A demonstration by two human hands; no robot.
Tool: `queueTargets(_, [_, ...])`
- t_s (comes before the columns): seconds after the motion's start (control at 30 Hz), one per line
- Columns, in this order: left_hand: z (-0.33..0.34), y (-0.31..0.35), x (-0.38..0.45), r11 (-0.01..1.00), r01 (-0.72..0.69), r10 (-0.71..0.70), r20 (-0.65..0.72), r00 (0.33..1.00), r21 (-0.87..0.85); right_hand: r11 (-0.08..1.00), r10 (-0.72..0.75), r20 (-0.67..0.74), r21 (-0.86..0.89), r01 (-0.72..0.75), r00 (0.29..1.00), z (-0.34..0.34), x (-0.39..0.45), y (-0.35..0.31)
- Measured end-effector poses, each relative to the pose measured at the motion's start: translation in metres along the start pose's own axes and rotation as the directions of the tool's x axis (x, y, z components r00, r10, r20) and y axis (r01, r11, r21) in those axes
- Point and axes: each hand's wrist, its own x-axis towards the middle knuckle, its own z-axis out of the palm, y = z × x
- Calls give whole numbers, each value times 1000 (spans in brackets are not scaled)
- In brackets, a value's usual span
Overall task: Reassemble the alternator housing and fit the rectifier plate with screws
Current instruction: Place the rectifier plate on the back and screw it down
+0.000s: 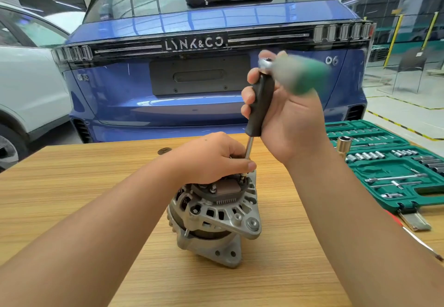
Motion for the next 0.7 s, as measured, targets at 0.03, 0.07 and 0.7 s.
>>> queueTargets(0.03, [0,1,0,1000,-7,7,2,1000,9,996,-31,-96,-85,23,995,0,1,0])
queueTargets(0.07, [0,1,0,1000,-16,16,6,1000,21,984,-71,-179,-174,39,981,0,3,0])
queueTargets(0.7, [1,0,0,1000,-13,13,-9,1000,8,994,-84,149,82,73,985,-7,-4,4])
